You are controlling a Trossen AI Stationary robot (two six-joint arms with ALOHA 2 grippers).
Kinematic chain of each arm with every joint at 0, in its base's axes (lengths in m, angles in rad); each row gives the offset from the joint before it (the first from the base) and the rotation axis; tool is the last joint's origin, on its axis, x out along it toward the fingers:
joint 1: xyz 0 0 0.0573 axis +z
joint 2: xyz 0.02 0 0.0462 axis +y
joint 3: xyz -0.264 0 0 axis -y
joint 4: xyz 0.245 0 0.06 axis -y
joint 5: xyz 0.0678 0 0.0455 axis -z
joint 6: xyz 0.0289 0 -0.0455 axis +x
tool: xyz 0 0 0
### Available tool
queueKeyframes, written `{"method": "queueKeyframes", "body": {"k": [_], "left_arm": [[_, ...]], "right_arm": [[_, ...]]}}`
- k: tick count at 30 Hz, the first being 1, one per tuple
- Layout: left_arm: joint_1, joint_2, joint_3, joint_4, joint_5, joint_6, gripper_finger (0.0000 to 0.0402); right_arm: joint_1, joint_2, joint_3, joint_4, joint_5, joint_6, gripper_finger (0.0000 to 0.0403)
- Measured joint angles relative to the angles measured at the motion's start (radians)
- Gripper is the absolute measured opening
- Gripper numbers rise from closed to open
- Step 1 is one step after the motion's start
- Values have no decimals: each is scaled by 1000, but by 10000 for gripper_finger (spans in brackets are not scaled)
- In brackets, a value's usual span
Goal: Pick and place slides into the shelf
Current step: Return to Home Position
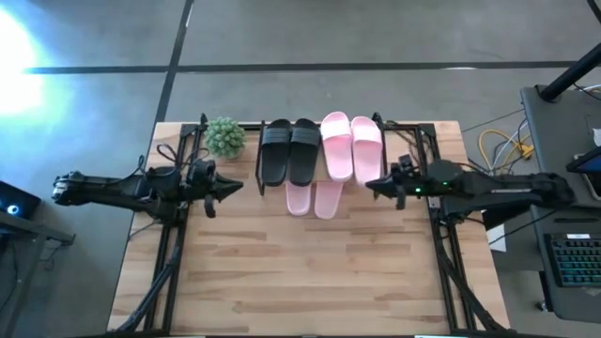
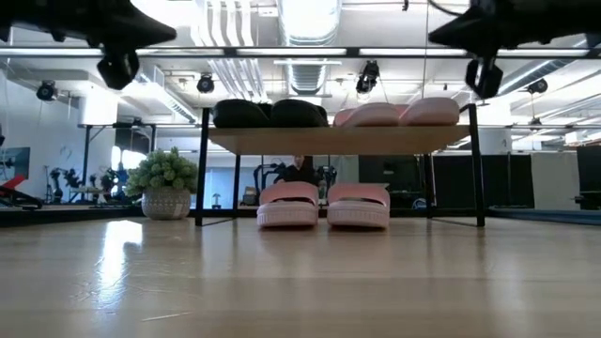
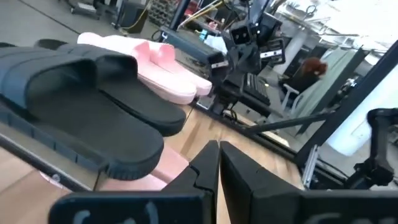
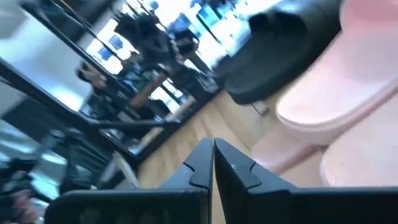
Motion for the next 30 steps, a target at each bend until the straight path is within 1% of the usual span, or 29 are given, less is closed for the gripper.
{"method": "queueKeyframes", "body": {"k": [2, 5, 8, 10, 12, 13, 14, 16, 17, 19, 21, 22, 26, 30], "left_arm": [[-1, -55, -1, -29, 0, 4, 0], [-1, -149, 0, -98, 0, 74, 0], [-1, -256, 1, -200, -15, 90, 0], [-1, -330, -2, -269, -31, 79, 0], [-1, -401, -9, -311, -43, 79, 0], [-1, -415, -8, -315, -58, 80, 0], [-1, -401, -9, -326, -64, 81, 0], [-1, -400, -2, -392, -79, 86, 0], [-1, -388, 0, -370, -81, 86, 0], [-1, -360, -12, -356, -113, 81, 0], [-1, -359, -36, -394, -128, 64, 0], [-1, -360, -42, -376, -137, 41, 0], [0, -395, -92, -377, -269, -38, 0], [-1, -401, -140, -384, -417, -44, 0]], "right_arm": [[0, -65, -12, 1, 0, 2, 8], [0, -156, -15, -7, 0, -5, 8], [0, -239, -16, -120, 3, -29, 8], [0, -289, -25, -203, 45, -17, 8], [0, -334, -41, -255, 110, -16, 8], [0, -355, -57, -263, 139, -18, 8], [0, -375, -76, -257, 166, -24, 8], [0, -412, -117, -257, 204, -23, 8], [0, -428, -136, -257, 216, -22, 8], [0, -469, -179, -259, 225, -13, 8], [0, -505, -218, -252, 226, 25, 8], [0, -527, -240, -253, 219, 36, 8], [0, -618, -298, -250, 143, 31, 8], [0, -613, -318, -270, 126, -41, 8]]}}
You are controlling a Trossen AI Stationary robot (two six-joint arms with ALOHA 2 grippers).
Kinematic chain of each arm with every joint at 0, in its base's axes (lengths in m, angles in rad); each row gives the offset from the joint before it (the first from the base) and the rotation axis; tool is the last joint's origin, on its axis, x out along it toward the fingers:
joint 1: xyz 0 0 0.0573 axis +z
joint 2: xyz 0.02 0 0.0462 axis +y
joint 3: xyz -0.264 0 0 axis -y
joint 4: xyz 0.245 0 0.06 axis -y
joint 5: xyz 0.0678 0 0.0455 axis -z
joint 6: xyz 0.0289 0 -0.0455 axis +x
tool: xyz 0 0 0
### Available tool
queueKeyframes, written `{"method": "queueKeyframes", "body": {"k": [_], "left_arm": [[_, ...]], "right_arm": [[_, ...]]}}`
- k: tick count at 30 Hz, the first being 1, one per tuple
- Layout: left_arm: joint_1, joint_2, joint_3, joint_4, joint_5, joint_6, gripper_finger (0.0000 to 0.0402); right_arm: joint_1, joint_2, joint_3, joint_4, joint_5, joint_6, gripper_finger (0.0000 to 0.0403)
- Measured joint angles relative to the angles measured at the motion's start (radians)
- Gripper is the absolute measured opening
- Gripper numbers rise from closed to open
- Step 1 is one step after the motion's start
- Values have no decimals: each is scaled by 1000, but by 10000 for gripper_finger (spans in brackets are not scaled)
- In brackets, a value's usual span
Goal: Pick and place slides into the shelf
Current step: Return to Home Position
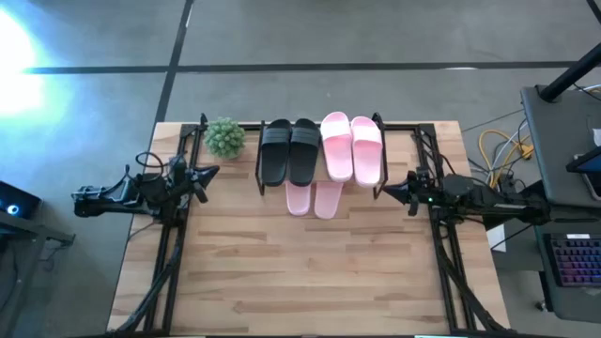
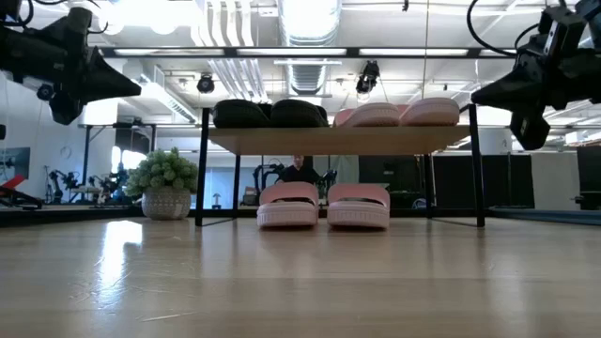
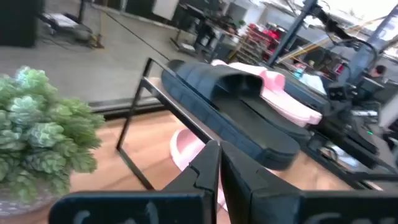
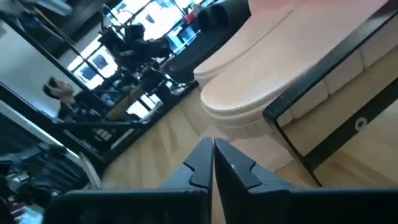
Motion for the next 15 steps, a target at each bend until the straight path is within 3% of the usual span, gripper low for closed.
{"method": "queueKeyframes", "body": {"k": [15], "left_arm": [[0, 62, -157, 71, -19, -3, 0]], "right_arm": [[0, 98, -20, -19, 4, 15, 8]]}}
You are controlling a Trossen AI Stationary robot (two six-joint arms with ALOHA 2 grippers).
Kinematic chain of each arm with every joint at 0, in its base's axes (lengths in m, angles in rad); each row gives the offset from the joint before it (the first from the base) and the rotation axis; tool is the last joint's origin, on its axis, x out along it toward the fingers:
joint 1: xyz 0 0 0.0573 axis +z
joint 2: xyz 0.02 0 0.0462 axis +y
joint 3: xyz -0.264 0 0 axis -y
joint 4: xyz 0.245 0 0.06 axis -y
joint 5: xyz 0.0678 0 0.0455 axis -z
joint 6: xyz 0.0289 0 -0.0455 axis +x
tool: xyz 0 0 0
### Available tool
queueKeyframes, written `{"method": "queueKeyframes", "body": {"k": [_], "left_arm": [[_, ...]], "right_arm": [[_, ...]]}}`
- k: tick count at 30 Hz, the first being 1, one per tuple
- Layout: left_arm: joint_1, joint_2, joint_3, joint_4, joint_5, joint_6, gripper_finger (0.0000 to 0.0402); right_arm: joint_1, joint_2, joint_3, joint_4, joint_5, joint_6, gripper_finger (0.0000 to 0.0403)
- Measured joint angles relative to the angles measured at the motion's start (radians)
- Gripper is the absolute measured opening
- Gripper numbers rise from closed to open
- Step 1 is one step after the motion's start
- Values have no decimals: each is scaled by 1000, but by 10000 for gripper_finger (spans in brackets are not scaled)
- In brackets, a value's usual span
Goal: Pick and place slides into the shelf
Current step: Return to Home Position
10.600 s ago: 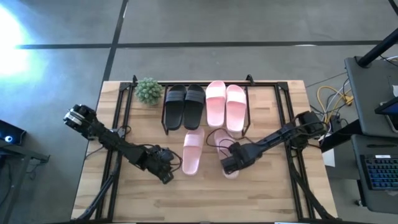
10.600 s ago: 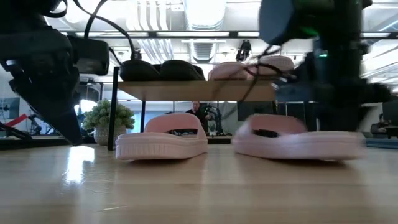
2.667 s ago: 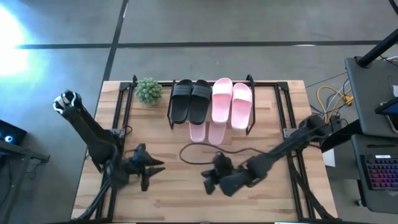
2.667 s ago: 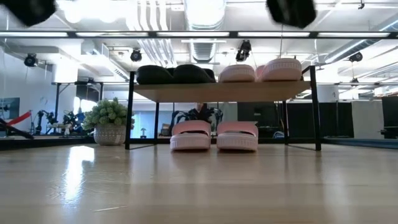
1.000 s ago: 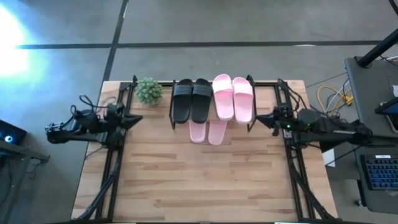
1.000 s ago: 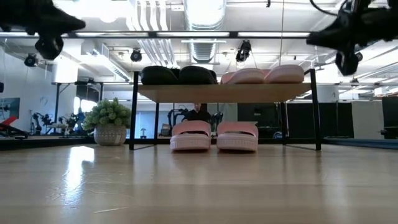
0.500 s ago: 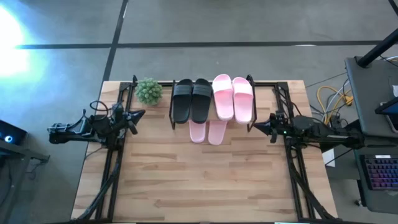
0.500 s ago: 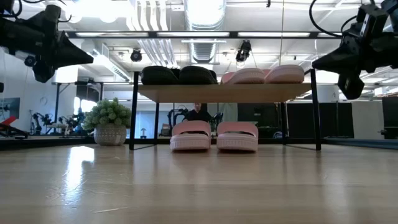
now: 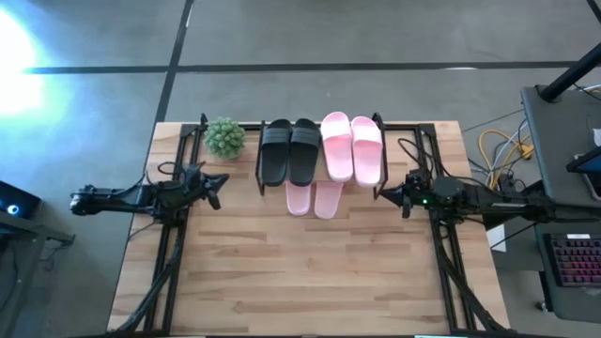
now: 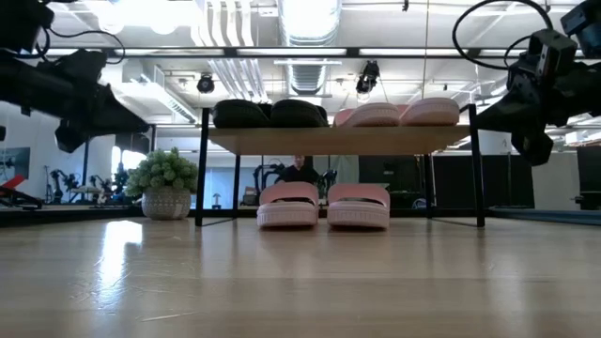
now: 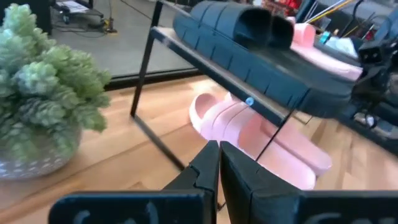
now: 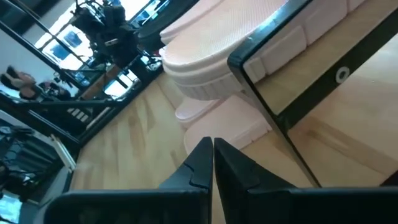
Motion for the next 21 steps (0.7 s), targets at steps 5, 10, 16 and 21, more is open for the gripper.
{"method": "queueKeyframes", "body": {"k": [5, 10, 16, 21], "left_arm": [[0, 32, -11, 57, 2, -1, 0], [0, 61, -11, 57, 2, -1, 0], [0, 91, -11, 55, 1, -1, 0], [0, 109, -11, 56, -1, -1, 0]], "right_arm": [[0, 1, 0, 0, 0, 0, 8], [0, 1, 0, 0, 0, 0, 8], [0, 1, 0, 0, 0, 0, 8], [0, 1, 0, 1, 0, 0, 8]]}}
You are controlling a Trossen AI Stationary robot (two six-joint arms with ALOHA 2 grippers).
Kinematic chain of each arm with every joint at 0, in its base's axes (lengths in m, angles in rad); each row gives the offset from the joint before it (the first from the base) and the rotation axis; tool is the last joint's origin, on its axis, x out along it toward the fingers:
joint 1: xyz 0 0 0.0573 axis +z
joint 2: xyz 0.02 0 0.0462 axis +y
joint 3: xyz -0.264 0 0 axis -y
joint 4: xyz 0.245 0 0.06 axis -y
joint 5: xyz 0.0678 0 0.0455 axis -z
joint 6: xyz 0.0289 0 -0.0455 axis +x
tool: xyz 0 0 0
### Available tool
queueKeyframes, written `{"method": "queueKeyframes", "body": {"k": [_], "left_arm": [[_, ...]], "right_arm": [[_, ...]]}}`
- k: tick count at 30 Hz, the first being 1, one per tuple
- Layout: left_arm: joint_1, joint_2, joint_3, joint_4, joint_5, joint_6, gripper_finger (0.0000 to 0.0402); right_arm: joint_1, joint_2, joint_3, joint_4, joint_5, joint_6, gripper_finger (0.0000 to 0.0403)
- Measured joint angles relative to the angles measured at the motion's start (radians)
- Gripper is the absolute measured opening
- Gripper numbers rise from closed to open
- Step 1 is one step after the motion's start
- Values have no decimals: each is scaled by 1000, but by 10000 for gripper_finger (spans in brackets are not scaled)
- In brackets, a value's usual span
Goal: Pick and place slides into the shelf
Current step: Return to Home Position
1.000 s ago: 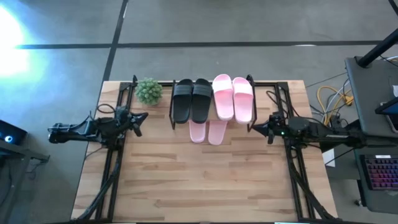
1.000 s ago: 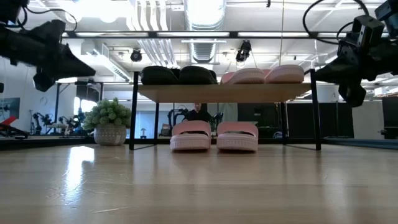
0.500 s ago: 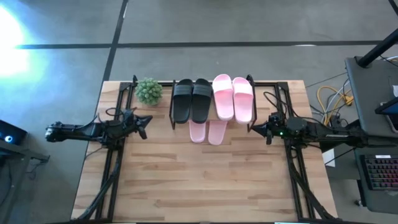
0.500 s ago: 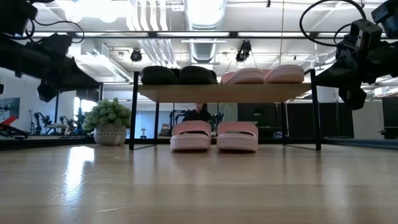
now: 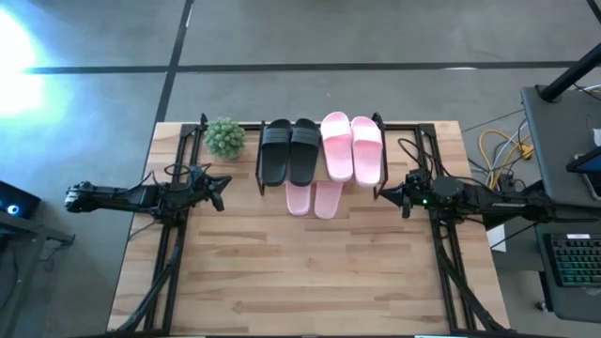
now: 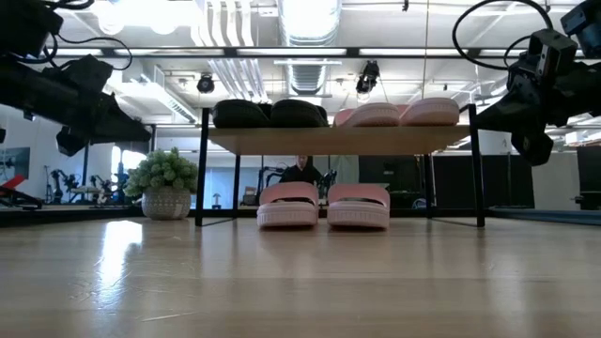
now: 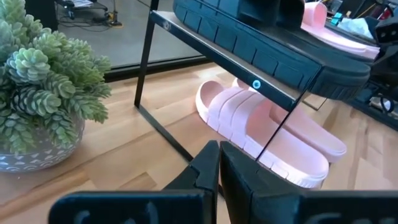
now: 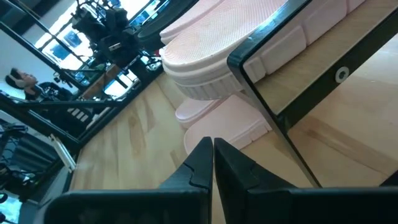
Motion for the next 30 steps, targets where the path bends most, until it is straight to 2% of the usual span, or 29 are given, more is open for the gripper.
{"method": "queueKeyframes", "body": {"k": [30], "left_arm": [[0, 30, 0, 0, 4, 0, 0]], "right_arm": [[0, 0, 0, 0, 0, 0, 9]]}}
